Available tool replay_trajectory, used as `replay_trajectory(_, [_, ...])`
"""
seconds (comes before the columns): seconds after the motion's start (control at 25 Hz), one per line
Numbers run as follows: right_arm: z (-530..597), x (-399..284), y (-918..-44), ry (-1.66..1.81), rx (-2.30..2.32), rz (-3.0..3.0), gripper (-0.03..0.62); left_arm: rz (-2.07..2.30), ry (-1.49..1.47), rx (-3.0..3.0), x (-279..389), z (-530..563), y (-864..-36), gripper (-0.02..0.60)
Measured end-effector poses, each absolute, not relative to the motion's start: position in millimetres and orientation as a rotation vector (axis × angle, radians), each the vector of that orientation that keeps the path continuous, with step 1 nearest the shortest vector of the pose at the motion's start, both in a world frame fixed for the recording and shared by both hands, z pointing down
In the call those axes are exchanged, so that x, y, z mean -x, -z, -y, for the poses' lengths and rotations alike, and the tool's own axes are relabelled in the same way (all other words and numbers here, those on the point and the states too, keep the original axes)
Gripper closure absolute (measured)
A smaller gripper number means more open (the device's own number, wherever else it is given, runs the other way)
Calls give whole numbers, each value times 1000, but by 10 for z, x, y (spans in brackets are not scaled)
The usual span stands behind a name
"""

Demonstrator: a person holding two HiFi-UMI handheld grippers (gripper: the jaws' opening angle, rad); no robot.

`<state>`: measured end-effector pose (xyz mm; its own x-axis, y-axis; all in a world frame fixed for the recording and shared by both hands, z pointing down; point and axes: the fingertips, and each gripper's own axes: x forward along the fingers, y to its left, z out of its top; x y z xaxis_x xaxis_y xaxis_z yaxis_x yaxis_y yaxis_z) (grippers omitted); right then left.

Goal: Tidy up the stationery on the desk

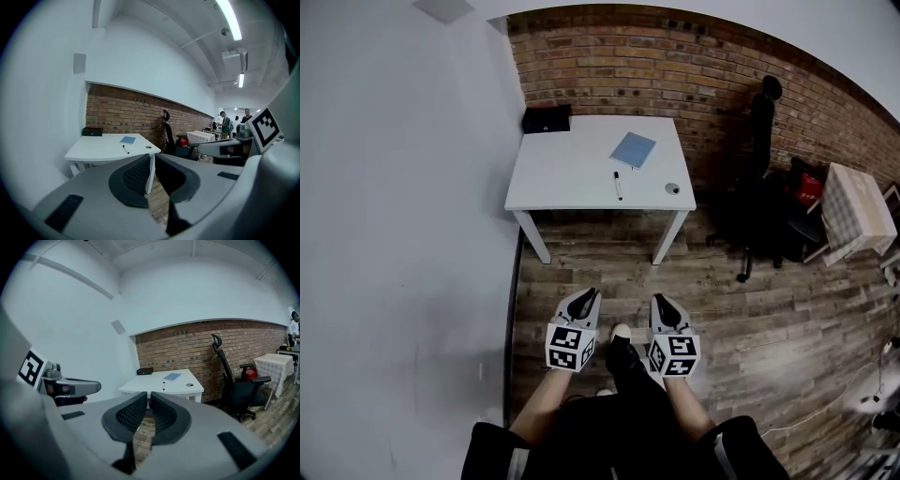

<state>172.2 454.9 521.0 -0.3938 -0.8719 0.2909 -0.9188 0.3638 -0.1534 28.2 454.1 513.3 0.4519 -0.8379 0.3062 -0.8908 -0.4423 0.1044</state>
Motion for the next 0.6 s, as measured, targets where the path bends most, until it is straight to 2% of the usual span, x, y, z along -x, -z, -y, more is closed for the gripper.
replay_trajectory(0.6, [-2685, -1675, -5048, -455, -1572, 2490, 569, 1544, -317, -2419, -258, -2741, -4928, 537])
